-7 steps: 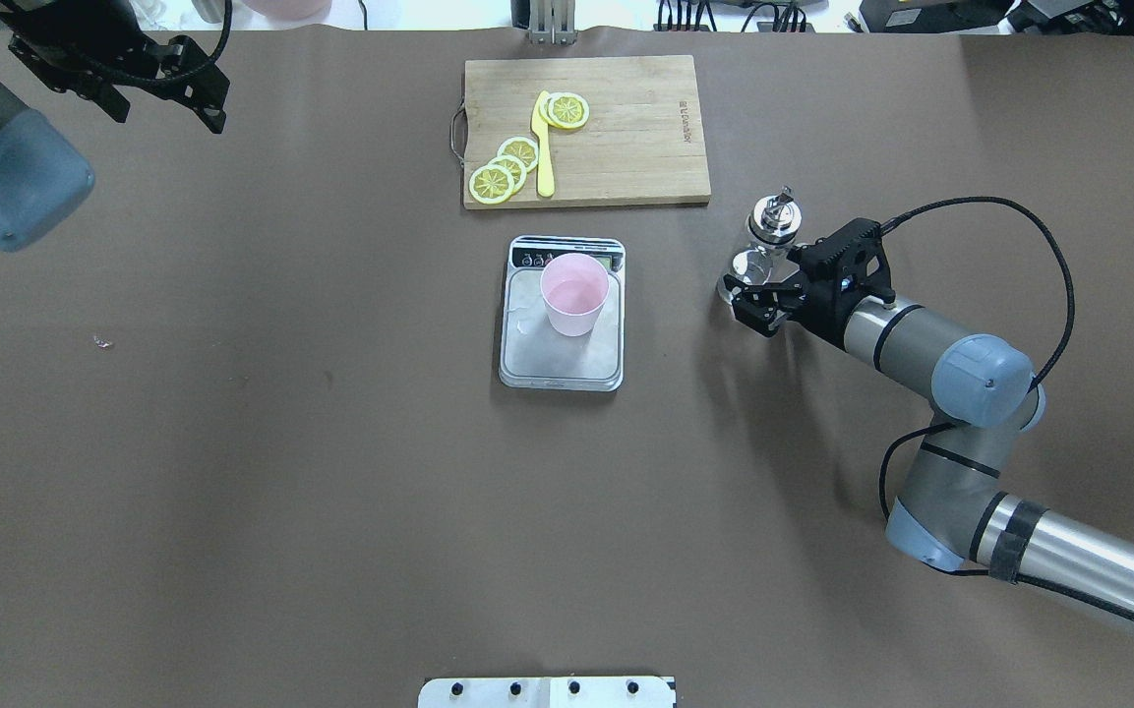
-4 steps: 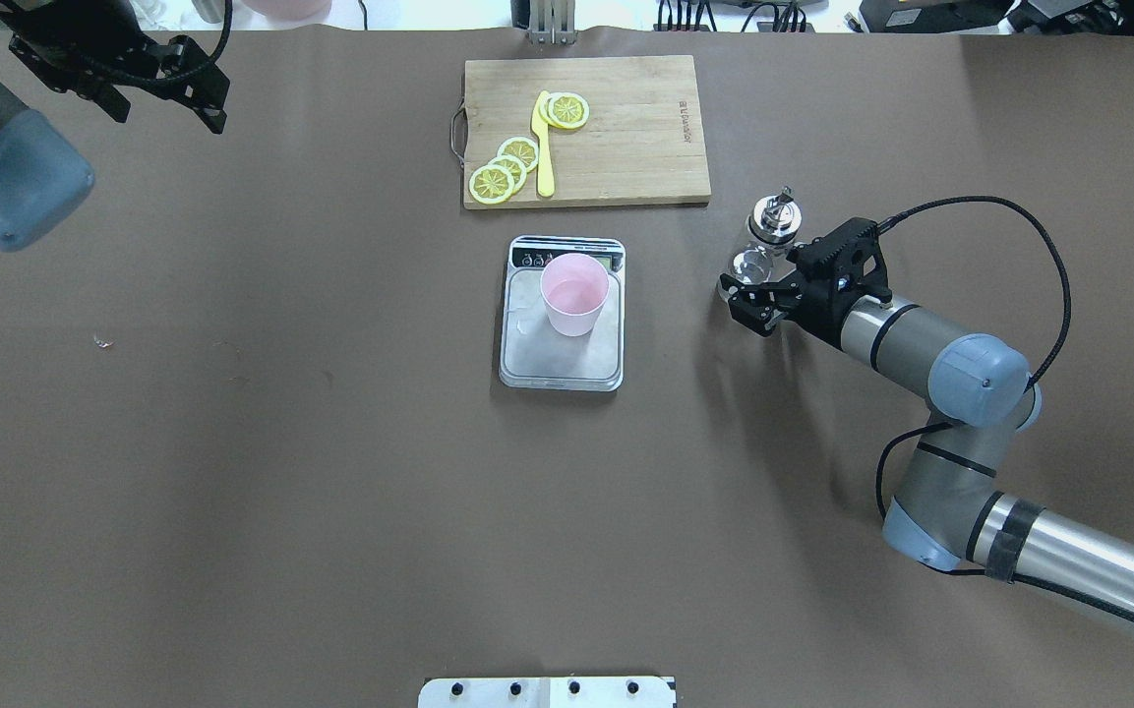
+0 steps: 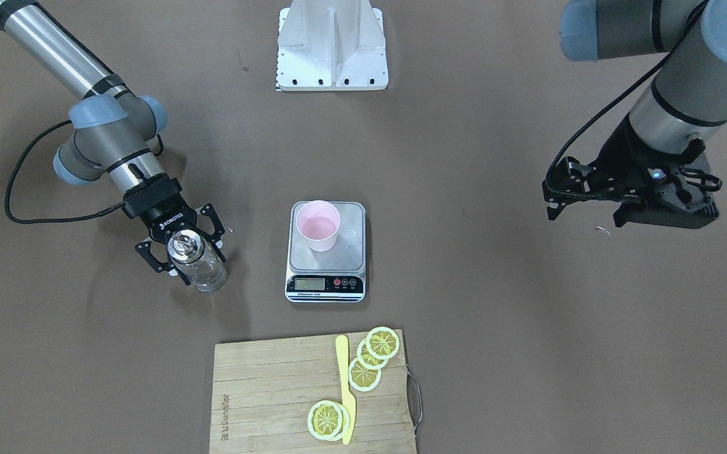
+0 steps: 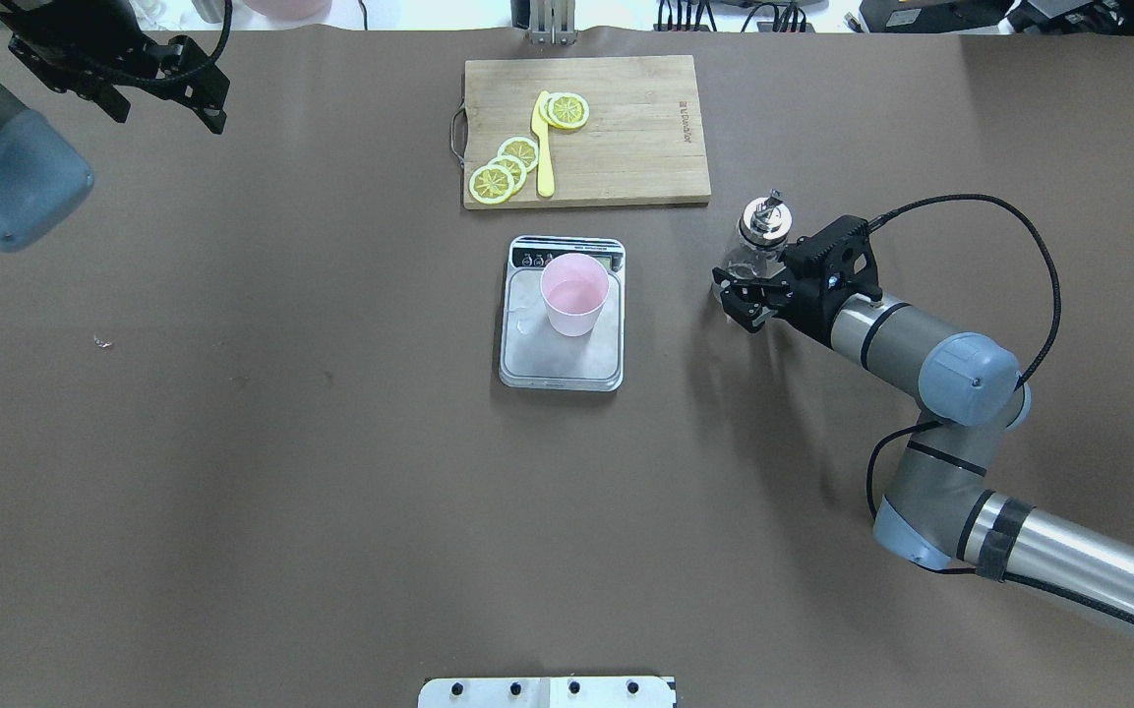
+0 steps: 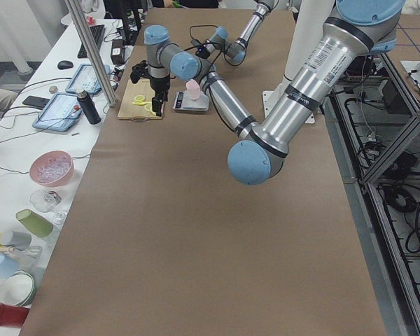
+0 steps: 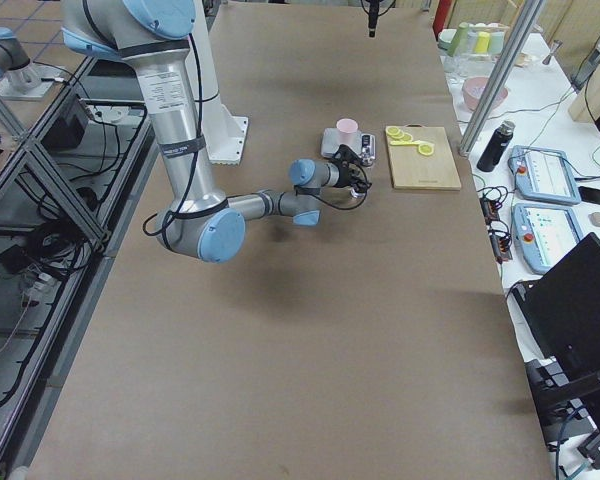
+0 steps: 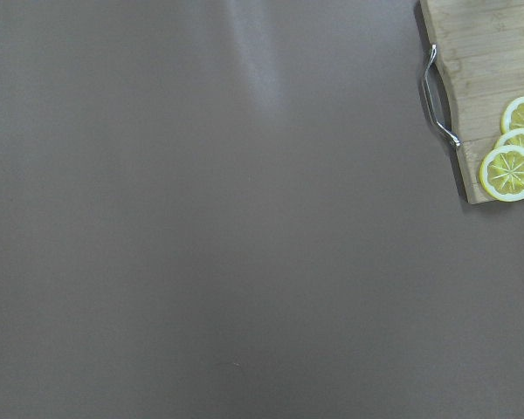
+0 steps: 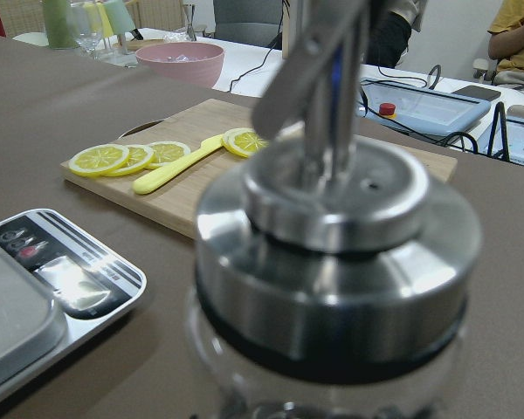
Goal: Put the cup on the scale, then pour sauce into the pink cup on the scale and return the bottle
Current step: 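Lift the bottle with the right gripper and carry it over the pink cup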
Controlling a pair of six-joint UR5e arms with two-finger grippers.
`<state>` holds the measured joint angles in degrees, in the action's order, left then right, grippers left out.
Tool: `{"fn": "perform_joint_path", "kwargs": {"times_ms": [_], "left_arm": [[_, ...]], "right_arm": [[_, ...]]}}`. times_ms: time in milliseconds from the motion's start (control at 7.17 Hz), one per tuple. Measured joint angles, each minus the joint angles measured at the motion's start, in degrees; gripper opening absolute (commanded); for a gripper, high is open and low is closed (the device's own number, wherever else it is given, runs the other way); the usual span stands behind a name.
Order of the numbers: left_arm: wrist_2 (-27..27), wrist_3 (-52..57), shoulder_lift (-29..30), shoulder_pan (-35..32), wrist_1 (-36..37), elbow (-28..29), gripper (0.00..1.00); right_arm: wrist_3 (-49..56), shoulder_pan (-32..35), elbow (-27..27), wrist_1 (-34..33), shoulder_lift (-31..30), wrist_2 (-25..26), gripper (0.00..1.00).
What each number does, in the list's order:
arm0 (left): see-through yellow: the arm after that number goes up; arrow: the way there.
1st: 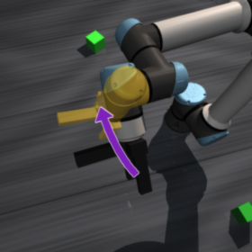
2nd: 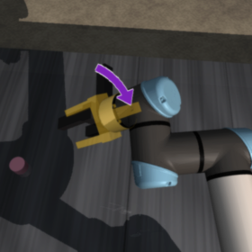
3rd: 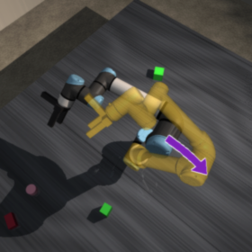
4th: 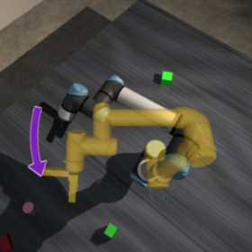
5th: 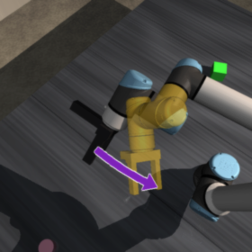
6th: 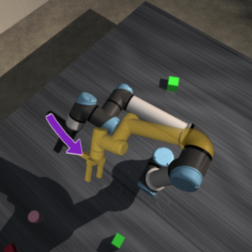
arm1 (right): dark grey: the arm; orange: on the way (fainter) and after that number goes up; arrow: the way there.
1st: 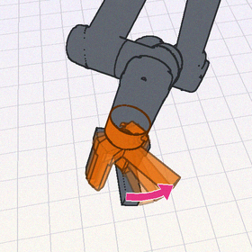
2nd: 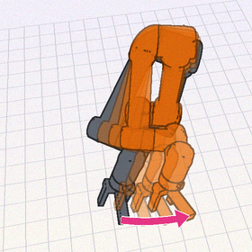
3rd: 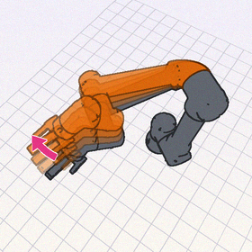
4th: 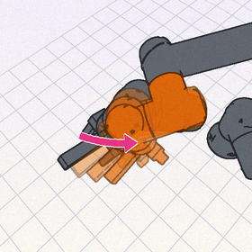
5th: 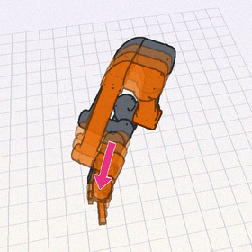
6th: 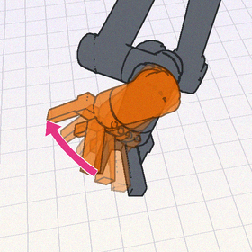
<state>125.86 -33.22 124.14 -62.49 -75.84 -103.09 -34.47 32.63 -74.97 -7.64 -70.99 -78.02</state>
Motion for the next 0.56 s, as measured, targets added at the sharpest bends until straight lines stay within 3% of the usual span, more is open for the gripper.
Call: {"fn": "perform_joint_path", "kwargs": {"times_ms": [279, 558], "left_arm": [[0.0, 0.0, 0.0, 0.0, 0.0, 0.0, 0.98], [-0.1, 0.0, 0.0, 0.0, 0.0, 0.0, 0.98]], "right_arm": [[-0.2, 0.1, -0.1, 0.1, 0.0, 0.0, 0.20], [-0.4, 0.5, -1.0, -0.1, 0.0, -0.3, 0.18]]}}
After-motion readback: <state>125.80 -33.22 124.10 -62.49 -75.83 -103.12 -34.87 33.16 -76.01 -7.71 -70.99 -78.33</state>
